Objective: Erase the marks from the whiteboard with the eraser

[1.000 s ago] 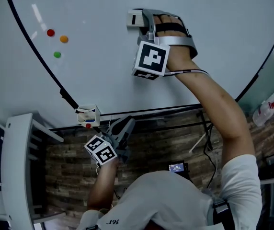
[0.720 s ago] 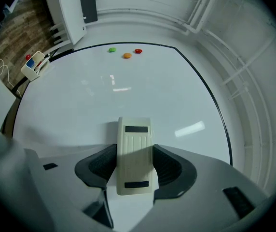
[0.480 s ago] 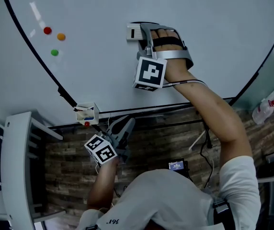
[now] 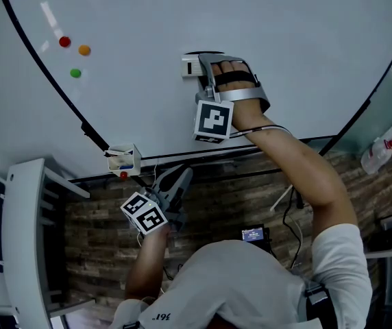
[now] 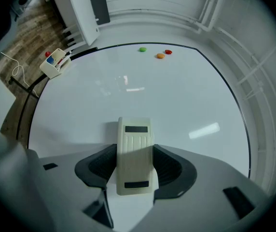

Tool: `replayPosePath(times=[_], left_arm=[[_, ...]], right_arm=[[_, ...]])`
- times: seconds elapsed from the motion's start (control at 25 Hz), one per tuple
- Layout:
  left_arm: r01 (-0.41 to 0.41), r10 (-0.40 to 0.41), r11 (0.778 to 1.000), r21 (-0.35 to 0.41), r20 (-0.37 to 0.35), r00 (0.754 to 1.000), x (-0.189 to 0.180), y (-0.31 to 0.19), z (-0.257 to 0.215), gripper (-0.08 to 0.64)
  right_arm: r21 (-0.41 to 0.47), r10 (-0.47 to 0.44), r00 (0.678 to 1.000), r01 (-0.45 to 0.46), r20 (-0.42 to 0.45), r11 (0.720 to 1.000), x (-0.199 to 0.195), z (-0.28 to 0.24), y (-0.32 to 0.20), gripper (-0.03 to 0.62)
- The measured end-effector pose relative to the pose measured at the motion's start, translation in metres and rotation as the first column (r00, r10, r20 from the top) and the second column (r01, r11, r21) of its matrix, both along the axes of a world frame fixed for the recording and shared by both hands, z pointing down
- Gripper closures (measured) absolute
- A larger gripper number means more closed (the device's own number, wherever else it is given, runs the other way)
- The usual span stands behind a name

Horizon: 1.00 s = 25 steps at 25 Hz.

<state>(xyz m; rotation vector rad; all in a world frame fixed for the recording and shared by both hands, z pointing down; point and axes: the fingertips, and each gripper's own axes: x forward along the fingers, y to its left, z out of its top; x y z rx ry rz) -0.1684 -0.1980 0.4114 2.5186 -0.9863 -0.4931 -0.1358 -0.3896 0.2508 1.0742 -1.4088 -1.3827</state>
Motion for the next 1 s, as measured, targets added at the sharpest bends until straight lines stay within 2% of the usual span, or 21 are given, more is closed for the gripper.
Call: replayPosePath(times=[0.52,0.68,0.84,1.0], left_arm=[[0.003,-0.003,1.000,-0.009,0.005,1.000,0.001,0.013,0.001,0.523],[-0.001,0.001,1.000,-0.013,0.005,1.000,-0.005,0.016,0.003,0.523],[-0.011,0.011,1.000,-0.018,0.011,1.000,-0.011,0.022,0.005,0.523],[-0.015,0.015,0.999,-0.029,0.013,1.000,-0.021,0.028,0.010,0.523]], right_arm=[[-0.105,-0.015,1.000,0.013,-0.025,0.994,0.004,0.058,0.006,0.340],[-0.172,-0.014,1.000,0.009,-0.028,0.985,0.002,0.077,0.006,0.341],[-0.244,-0.019,1.000,0.022,0.011,0.970,0.006,0.097,0.017,0.339],[-0.251,-0.027,0.997,0.043,0.067,0.967,0.005,0.098,0.036,0.339]])
